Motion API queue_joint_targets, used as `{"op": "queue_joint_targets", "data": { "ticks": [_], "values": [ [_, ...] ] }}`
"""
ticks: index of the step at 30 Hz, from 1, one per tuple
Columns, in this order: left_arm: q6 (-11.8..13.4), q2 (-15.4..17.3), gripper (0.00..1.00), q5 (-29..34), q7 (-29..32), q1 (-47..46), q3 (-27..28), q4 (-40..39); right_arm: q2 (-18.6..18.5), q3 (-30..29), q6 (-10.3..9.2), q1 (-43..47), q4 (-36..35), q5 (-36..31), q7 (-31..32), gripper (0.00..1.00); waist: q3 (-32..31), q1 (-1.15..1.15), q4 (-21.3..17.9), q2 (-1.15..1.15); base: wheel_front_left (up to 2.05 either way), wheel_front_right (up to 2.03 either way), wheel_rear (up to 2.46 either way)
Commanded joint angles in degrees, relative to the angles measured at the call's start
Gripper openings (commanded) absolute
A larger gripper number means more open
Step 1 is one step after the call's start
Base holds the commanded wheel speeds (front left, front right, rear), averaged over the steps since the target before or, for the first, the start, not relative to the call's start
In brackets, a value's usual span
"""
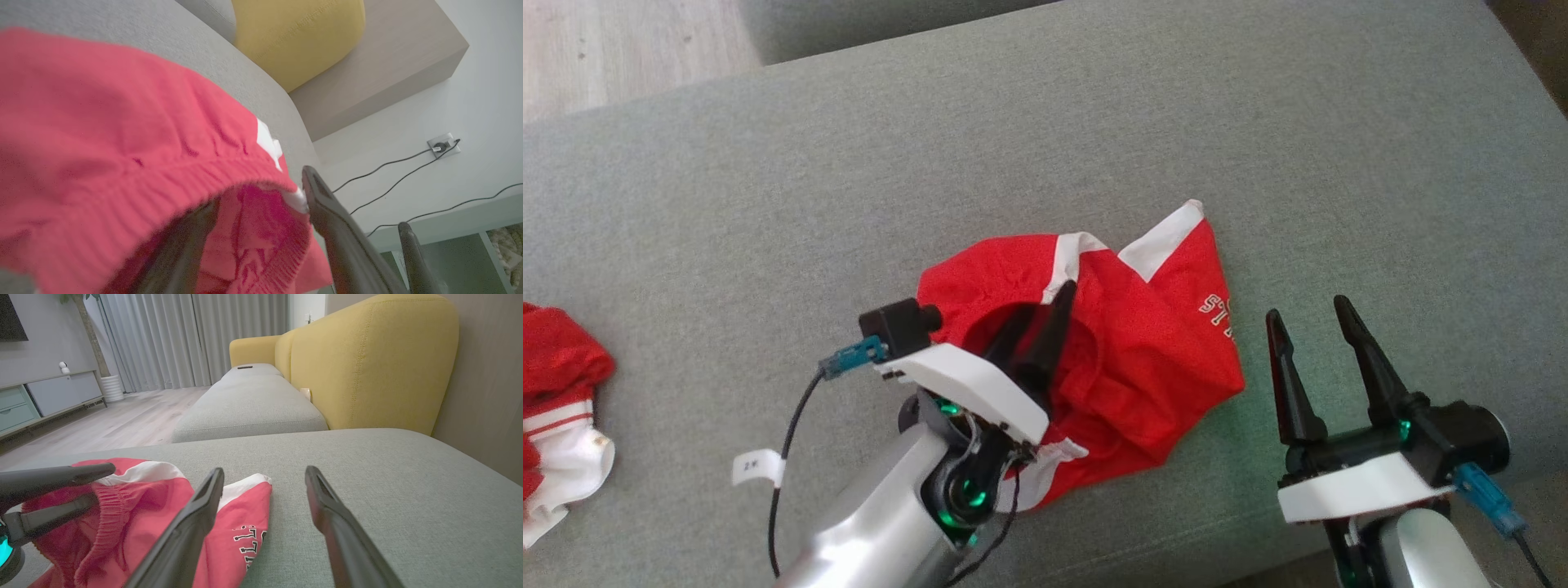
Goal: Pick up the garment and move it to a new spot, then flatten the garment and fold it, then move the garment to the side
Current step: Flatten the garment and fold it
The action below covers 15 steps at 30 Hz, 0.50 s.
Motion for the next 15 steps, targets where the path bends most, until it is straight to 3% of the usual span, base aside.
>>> {"op": "queue_joint_targets", "data": {
  "ticks": [1, 2, 3, 4, 5, 11, 15],
  "values": [
    [0.4, -0.2, 0.95, -0.3, -0.8, -2.9, 1.4, -1.4, -0.2, 1.3, 0.43, -2.3, -1.8, 0.3, -0.6, 1.0, 0.0, 0.0, -0.1, 0.0, 0.0, 0.0, 0.0],
    [0.5, -0.2, 0.5, -0.5, -1.2, -3.1, 1.6, -1.0, -0.2, 1.2, 0.43, -2.3, -1.8, 0.3, -0.6, 1.0, 0.0, 0.0, -0.1, 0.0, 0.0, 0.0, 0.0],
    [0.3, -0.2, 0.44, -0.6, -1.4, -3.3, 1.5, -0.8, -0.2, 1.2, 0.43, -2.3, -1.8, 0.4, -0.6, 1.0, -0.1, 0.0, -0.1, 0.0, 0.0, 0.0, 0.0],
    [0.0, -0.2, 0.25, -0.8, -1.6, -3.4, 1.4, -0.6, -0.2, 1.2, 0.43, -2.2, -1.8, 0.5, -0.6, 1.0, -0.2, 0.0, -0.1, 0.0, 0.0, 0.0, 0.0],
    [-0.1, -0.2, 0.0, -0.7, -1.7, -3.5, 1.2, -0.4, -0.2, 1.1, 0.43, -2.1, -1.8, 0.5, -0.6, 1.0, -0.3, 0.0, 0.0, 0.0, 0.0, 0.0, 0.0],
    [-2.0, -0.1, 0.0, 0.1, -1.0, -4.5, -0.8, 0.0, -0.2, 1.3, 0.43, -1.6, -1.4, 0.9, -0.6, 1.0, -2.0, 0.0, 0.1, 0.0, 0.0, 0.0, 0.0],
    [-3.4, 1.5, 0.0, 2.6, 2.9, -10.4, -2.9, -0.2, -0.2, 2.3, 0.43, -2.2, -1.6, 1.8, -0.6, 1.0, -3.0, 0.0, -1.4, 0.0, 0.0, 0.0, 0.0]
  ]
}}
